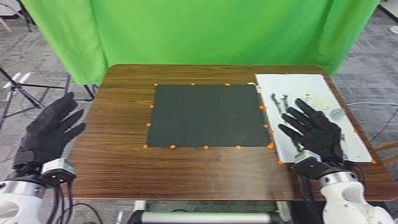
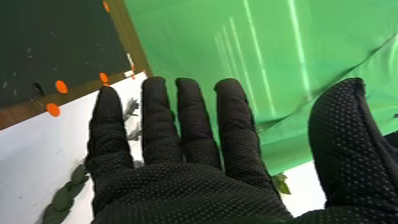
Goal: Arrange flowers
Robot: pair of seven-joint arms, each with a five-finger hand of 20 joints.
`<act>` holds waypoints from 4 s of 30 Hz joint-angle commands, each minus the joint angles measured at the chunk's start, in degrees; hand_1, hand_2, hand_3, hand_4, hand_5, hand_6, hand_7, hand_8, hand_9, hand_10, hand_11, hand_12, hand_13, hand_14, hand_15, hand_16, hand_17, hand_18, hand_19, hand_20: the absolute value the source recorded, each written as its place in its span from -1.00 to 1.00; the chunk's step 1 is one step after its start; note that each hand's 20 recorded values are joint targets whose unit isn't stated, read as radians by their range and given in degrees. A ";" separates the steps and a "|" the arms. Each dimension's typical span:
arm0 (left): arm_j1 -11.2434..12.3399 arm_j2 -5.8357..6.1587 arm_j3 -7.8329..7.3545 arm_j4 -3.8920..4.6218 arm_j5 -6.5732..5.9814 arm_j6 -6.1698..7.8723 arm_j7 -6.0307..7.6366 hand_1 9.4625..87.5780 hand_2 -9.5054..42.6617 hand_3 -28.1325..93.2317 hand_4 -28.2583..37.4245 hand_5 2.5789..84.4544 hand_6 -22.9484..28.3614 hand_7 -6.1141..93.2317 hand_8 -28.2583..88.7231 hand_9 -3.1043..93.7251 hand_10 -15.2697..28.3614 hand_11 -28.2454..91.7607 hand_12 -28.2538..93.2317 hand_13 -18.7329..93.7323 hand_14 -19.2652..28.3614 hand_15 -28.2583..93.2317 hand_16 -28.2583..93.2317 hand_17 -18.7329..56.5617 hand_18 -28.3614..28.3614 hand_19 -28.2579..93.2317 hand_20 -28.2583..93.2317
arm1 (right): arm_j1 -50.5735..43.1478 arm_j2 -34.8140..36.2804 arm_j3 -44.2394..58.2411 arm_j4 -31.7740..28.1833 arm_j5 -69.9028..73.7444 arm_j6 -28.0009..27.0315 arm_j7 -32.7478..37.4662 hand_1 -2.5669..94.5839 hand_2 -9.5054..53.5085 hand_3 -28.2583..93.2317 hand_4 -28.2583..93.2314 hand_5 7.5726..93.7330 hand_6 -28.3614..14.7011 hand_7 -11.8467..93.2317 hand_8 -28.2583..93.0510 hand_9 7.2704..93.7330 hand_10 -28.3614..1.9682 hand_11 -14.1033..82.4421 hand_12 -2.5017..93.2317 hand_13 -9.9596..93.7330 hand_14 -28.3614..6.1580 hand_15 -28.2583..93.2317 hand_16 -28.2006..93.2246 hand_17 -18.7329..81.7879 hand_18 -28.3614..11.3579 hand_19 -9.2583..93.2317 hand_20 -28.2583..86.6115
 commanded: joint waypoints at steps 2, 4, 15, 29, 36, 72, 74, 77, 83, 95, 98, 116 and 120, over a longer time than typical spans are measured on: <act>1.29 -0.27 -0.39 -0.20 0.06 -0.07 -0.67 -0.65 -0.74 0.60 -1.00 -0.57 -0.07 -0.45 -0.71 -0.56 0.11 -0.38 -0.21 -0.45 0.31 -0.27 -0.44 -0.84 0.65 0.05 -0.40 | 0.30 1.26 -0.10 -0.49 -0.06 0.71 -2.43 -0.68 -0.49 0.84 -0.94 -0.32 0.18 -0.49 -0.70 -0.33 0.05 -0.58 -0.49 -0.25 0.05 -0.46 0.00 -0.54 -0.53 -0.14 -0.11; 1.34 -0.29 -0.32 -0.14 0.05 -0.10 -0.71 -0.65 -0.74 0.60 -1.00 -0.57 -0.07 -0.44 -0.71 -0.56 0.11 -0.38 -0.21 -0.45 0.32 -0.27 -0.44 -0.84 0.65 0.05 -0.40 | 0.71 1.65 -0.29 -0.40 -0.14 0.72 -2.48 -0.68 -0.49 0.84 -0.94 -0.31 0.18 -0.49 -0.70 -0.33 0.04 -0.58 -0.49 -0.25 0.05 -0.46 -0.01 -0.54 -0.52 -0.15 -0.11; 1.30 -1.05 0.26 -0.19 0.14 -0.24 -0.76 -0.65 -0.73 0.60 -1.00 -0.57 -0.07 -0.44 -0.71 -0.56 0.11 -0.38 -0.21 -0.45 0.32 -0.26 -0.44 -0.84 0.65 0.05 -0.40 | 1.15 2.05 -0.05 -0.60 -0.34 -0.03 -1.13 -0.69 -0.49 0.84 -0.94 -0.29 0.16 -0.48 -0.69 -0.30 -0.05 -0.56 -0.49 -0.19 -0.09 -0.42 -0.02 -0.55 -0.54 -0.13 -0.10; 1.42 -0.99 0.14 -0.28 0.10 0.09 -0.61 -0.64 -0.73 0.60 -1.00 -0.57 -0.07 -0.44 -0.71 -0.55 0.11 -0.37 -0.22 -0.44 0.33 -0.25 -0.44 -0.84 0.65 0.05 -0.40 | -0.45 17.72 -10.64 -5.45 -84.80 20.37 19.48 0.05 -0.96 0.51 -1.00 0.15 0.39 0.20 -0.59 0.38 0.23 0.20 -0.18 0.39 0.21 0.62 -0.13 -0.15 -0.49 0.71 0.28; 1.91 -0.88 -0.11 -0.49 0.16 0.47 -0.42 -0.64 -0.73 0.60 -1.00 -0.57 -0.08 -0.44 -0.71 -0.55 0.12 -0.37 -0.22 -0.44 0.33 -0.25 -0.45 -0.84 0.65 0.05 -0.40 | -3.48 19.49 -11.22 -7.03 -88.75 13.19 25.20 0.24 -1.00 0.00 -1.00 0.12 0.44 0.23 -0.69 0.21 0.17 0.53 -0.13 0.25 0.08 0.76 -0.04 -0.22 -0.52 0.69 0.34; 1.91 -0.79 -0.25 -0.41 0.02 0.10 -0.91 -0.64 -0.73 0.60 -1.00 -0.57 -0.07 -0.44 -0.71 -0.55 0.12 -0.37 -0.22 -0.44 0.33 -0.24 -0.44 -0.84 0.65 0.05 -0.40 | -1.21 18.45 -16.66 -2.01 -90.47 3.49 31.43 -0.32 -1.00 0.63 -1.00 -0.04 0.28 0.32 -0.90 -0.08 -0.09 0.62 -0.05 0.06 -0.11 0.84 -0.12 -0.37 -0.55 0.60 0.37; 1.67 -0.78 -0.22 -0.28 -0.01 -0.16 -1.02 -0.64 -0.73 0.60 -1.00 -0.57 -0.07 -0.44 -0.71 -0.55 0.12 -0.37 -0.22 -0.44 0.33 -0.24 -0.44 -0.84 0.65 0.05 -0.40 | -0.64 18.51 -17.90 -1.13 -91.42 2.51 31.78 -0.30 -1.00 0.67 -1.00 -0.01 0.30 0.33 -0.90 -0.05 -0.05 0.63 -0.06 0.08 -0.09 0.84 -0.12 -0.35 -0.55 0.61 0.37; 1.80 -0.85 -0.39 -0.40 0.02 -0.17 -1.02 -0.64 -0.73 0.60 -1.00 -0.57 -0.07 -0.44 -0.71 -0.55 0.11 -0.37 -0.22 -0.44 0.33 -0.24 -0.44 -0.84 0.65 0.05 -0.40 | -0.57 18.35 -19.27 -0.19 -91.92 2.47 31.75 -0.21 -1.00 0.71 -1.00 0.05 0.33 0.34 -0.73 0.04 0.06 0.65 -0.06 0.14 -0.05 0.84 -0.08 -0.31 -0.55 0.63 0.36; 1.80 -0.77 -0.33 -0.44 0.07 0.03 -1.22 -0.64 -0.73 0.60 -1.00 -0.57 -0.07 -0.44 -0.71 -0.55 0.11 -0.37 -0.22 -0.44 0.33 -0.24 -0.45 -0.84 0.65 0.05 -0.40 | -0.50 17.61 -20.41 1.67 -92.83 1.13 31.01 0.02 -1.00 0.64 -1.00 0.21 0.40 0.40 -0.42 0.30 0.26 0.53 0.18 0.30 0.03 0.84 -0.01 -0.23 -0.58 0.67 0.35; 2.60 -0.56 -1.65 -1.03 0.23 -0.17 -1.28 -0.64 -0.73 0.60 -1.00 -0.57 -0.07 -0.44 -0.71 -0.55 0.11 -0.37 -0.22 -0.44 0.33 -0.24 -0.44 -0.84 0.65 0.05 -0.40 | 1.70 19.41 -19.99 -0.19 -88.32 7.12 29.31 -0.07 -1.00 0.89 -0.95 0.31 0.42 0.44 -0.24 0.47 0.20 0.58 0.33 0.44 0.04 0.90 0.06 -0.13 -0.64 0.77 0.38; 3.51 0.25 -3.16 -1.40 0.24 0.24 -1.22 -0.64 -0.73 0.60 -1.00 -0.57 -0.07 -0.44 -0.71 -0.55 0.11 -0.37 -0.22 -0.44 0.33 -0.24 -0.45 -0.84 0.65 0.05 -0.40 | 5.53 21.09 -21.12 -1.19 -83.91 9.09 29.21 -0.09 -1.00 0.89 -0.92 0.30 0.42 0.45 -0.22 0.47 0.19 0.59 0.33 0.45 0.03 0.91 0.06 -0.12 -0.65 0.78 0.38; 8.77 2.31 -7.24 -2.71 0.20 0.51 -0.80 -0.64 -0.75 0.61 -0.99 -0.59 -0.09 -0.44 -0.71 -0.56 0.10 -0.38 -0.21 -0.45 0.30 -0.27 -0.43 -0.84 0.64 0.03 -0.39 | 31.35 12.55 -43.80 3.60 -79.09 8.00 28.42 -0.19 -1.00 0.91 -0.76 0.37 0.38 0.45 -0.14 0.57 0.12 0.67 0.30 0.54 -0.01 0.94 0.08 -0.05 -0.73 0.88 0.39; 8.65 3.06 -7.22 -2.51 0.02 0.52 -0.74 -0.64 -0.76 0.61 -0.99 -0.59 -0.09 -0.44 -0.71 -0.56 0.10 -0.39 -0.21 -0.45 0.30 -0.27 -0.43 -0.84 0.64 0.03 -0.39 | 33.17 7.63 -48.76 7.29 -83.58 2.96 27.17 -0.20 -1.00 0.91 -0.73 0.39 0.36 0.44 -0.12 0.58 0.11 0.69 0.29 0.55 -0.02 0.95 0.09 -0.04 -0.74 0.89 0.38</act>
